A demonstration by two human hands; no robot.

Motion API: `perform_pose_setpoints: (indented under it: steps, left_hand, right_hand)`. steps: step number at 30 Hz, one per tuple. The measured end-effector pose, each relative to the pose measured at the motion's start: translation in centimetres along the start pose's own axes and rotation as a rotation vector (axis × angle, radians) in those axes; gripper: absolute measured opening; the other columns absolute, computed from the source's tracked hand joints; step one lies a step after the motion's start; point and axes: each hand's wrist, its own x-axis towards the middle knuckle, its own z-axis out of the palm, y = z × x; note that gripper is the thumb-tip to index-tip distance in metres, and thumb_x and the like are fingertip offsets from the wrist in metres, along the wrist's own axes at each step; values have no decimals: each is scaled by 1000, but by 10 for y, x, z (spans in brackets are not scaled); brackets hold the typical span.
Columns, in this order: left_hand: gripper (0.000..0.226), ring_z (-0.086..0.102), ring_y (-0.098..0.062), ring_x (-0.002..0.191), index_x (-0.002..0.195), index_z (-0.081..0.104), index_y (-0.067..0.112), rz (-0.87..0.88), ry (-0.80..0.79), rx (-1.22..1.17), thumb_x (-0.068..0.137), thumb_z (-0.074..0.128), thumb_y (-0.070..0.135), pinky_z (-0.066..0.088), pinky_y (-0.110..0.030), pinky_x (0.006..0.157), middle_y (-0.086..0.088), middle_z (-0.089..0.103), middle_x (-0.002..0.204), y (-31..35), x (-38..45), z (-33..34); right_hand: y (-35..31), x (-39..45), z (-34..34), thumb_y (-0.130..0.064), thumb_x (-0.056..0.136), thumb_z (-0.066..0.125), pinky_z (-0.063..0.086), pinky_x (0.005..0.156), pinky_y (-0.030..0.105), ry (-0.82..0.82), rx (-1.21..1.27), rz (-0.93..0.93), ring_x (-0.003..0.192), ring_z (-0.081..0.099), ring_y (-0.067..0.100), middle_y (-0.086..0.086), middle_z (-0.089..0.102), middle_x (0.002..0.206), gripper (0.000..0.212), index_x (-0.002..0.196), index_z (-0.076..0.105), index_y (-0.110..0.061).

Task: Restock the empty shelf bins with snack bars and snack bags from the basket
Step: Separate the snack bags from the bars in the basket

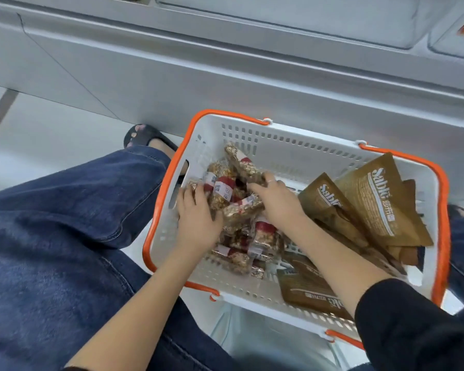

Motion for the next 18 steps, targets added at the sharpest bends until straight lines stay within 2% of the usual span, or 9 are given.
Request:
perform_pose_setpoints:
  steps: [2, 5, 6, 8, 10, 11, 13, 15, 18]
  left_hand:
    - [75, 5, -33, 144, 149, 14, 6, 96, -94, 58, 89, 56, 22, 9, -41, 116, -19, 14, 155, 7, -4, 8]
    - [75, 32, -32, 134, 151, 8, 12, 171, -302, -107, 89, 50, 8, 32, -40, 108, -17, 35, 145, 19, -9, 11]
    - [72, 43, -31, 126, 151, 13, 13, 152, -293, -161, 89, 49, 5, 41, -40, 99, -16, 44, 138, 22, -9, 8]
    - [61, 49, -30, 117, 143, 31, 10, 128, -80, -148, 85, 47, 1, 45, -40, 92, -15, 52, 128, 21, -2, 5]
    - [60, 39, -31, 128, 142, 33, 5, 100, 51, -37, 84, 49, 3, 35, -40, 105, -17, 45, 138, 14, 5, 6]
    - [65, 28, -31, 137, 146, 25, 3, 85, 33, 45, 86, 49, 8, 24, -40, 113, -18, 33, 148, 8, 7, 8]
    - [73, -2, -29, 146, 150, 1, 2, 105, -141, 219, 93, 43, 20, 2, -38, 120, -18, 2, 158, -2, 3, 19]
    - [77, -22, -27, 143, 148, -16, 9, 167, -378, 319, 97, 39, 22, -6, -38, 118, -15, -20, 156, -8, -6, 32]
    - [80, -25, -27, 142, 146, -25, 19, 219, -516, 392, 97, 39, 19, -6, -38, 117, -13, -23, 155, -5, -2, 36]
  right_hand:
    - [19, 6, -11, 0, 79, 66, 47, 96, 49, -36, 82, 98, 134, 28, 42, 10, 14, 153, 81, 143, 31, -36]
    - [19, -3, -23, -18, 77, 72, 11, 113, 59, -200, 294, 30, 144, -13, 35, -3, -24, 156, 103, 144, 3, -53]
    - [12, -7, -25, -27, 76, 72, -1, 111, 60, -177, 266, -16, 142, -23, 31, -6, -31, 153, 105, 143, -4, -55]
    - [-5, -5, -25, -46, 76, 67, -10, 107, 63, -19, 120, -134, 139, -32, 27, -8, -36, 151, 100, 143, -6, -55]
    - [-23, 7, -17, -59, 78, 60, -9, 107, 69, 27, -1, -267, 139, -32, 27, -9, -31, 154, 91, 144, -3, -54]
    - [-29, 15, -10, -61, 80, 58, -8, 105, 72, -38, -46, -311, 140, -31, 27, -10, -28, 154, 88, 144, -2, -54]
    - [-30, 27, 8, -56, 86, 56, -7, 101, 77, -230, -141, -309, 141, -28, 27, -15, -26, 155, 82, 142, -4, -57]
    - [-18, 32, 22, -49, 93, 49, -4, 99, 79, -304, -230, -269, 142, -27, 24, -17, -24, 154, 72, 141, -4, -60]
    - [0, 29, 23, -32, 99, 45, 0, 103, 76, -279, -256, -214, 143, -25, 19, -17, -22, 155, 66, 144, 4, -56]
